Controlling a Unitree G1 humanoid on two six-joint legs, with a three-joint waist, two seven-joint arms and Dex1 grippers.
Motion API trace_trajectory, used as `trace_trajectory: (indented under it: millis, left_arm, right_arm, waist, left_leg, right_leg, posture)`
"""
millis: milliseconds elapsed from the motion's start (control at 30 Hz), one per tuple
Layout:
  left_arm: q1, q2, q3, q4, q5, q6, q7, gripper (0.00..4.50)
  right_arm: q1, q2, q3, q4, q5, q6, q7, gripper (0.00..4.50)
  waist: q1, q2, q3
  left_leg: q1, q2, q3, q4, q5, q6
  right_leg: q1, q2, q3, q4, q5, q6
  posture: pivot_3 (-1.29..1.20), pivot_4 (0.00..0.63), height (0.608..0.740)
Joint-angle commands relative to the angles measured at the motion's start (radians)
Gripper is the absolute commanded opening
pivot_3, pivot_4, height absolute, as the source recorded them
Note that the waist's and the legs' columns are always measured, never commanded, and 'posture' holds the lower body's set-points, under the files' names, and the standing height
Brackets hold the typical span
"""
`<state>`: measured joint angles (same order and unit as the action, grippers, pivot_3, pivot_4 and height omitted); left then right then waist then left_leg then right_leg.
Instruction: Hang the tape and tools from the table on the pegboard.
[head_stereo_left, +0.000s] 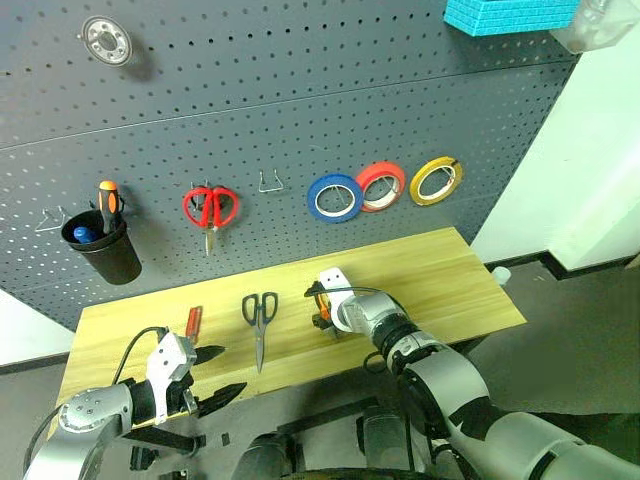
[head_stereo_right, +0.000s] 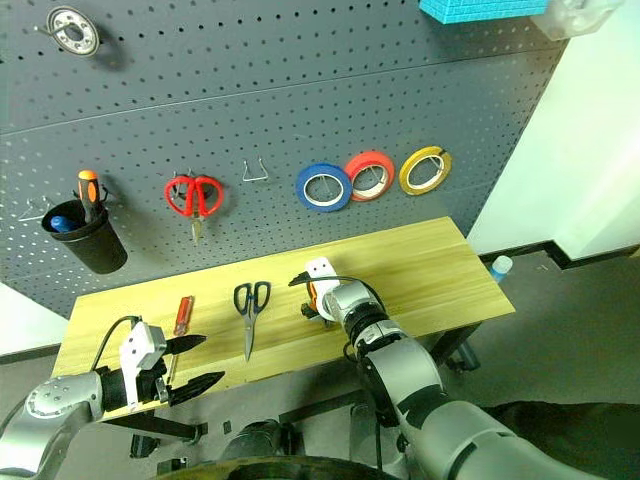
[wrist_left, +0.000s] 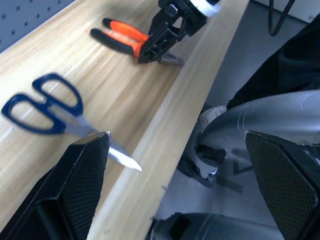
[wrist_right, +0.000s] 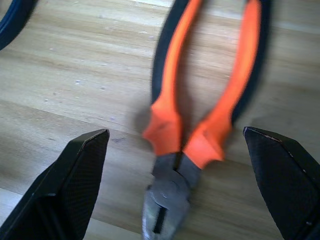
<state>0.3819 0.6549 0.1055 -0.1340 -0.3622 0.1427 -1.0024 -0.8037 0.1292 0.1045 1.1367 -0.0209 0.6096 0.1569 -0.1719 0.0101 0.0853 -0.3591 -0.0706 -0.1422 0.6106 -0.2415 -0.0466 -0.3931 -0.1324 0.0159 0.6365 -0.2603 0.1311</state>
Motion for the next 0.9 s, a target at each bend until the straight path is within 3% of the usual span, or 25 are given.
trace_trajectory:
  millis: [33,633,833,900]
  left_arm:
    - [0.003,0.0,0.022,-0.05,-0.017,-0.004,0.01,4.5]
    - [0.017,0.0,0.021,-0.07,-0.025,-0.001,0.033,4.5]
    - [0.008,-0.001,0.018,-0.06,-0.023,-0.003,0.033,4.5]
    - [0.004,-0.002,0.015,-0.059,-0.023,-0.003,0.034,4.5]
  right_arm:
    - [-0.071,0.09,-0.023,0.01,0.018,-0.018,-0.013,4.49]
    - [-0.09,0.09,-0.029,0.108,-0.02,-0.048,-0.079,4.49]
    - [-0.088,0.085,-0.026,0.115,-0.026,-0.059,-0.072,2.47]
    - [-0.088,0.084,-0.027,0.116,-0.027,-0.062,-0.07,2.05]
  waist:
    - [0.007,-0.001,0.001]
    - [0.021,0.0,0.007]
    - [0.02,0.0,0.007]
    - [0.02,-0.001,0.007]
  left_leg:
    - [0.0,0.0,0.0,0.0,0.0,0.0]
    - [-0.001,0.0,0.001,-0.002,0.0,0.0]
    - [-0.001,0.0,0.001,-0.003,0.0,0.0]
    - [-0.001,0.0,0.001,-0.003,0.0,0.0]
  right_leg:
    - [0.0,0.0,0.0,-0.001,0.0,0.0]
    - [0.0,0.0,0.0,-0.004,0.0,-0.001]
    - [0.0,0.0,0.0,-0.004,0.0,-0.001]
    - [0.0,0.0,0.0,-0.004,0.0,-0.001]
  posture:
    - [-0.1,0.06,0.739]
    - [-0.08,0.051,0.739]
    - [-0.09,0.037,0.739]
    - [-0.09,0.035,0.739]
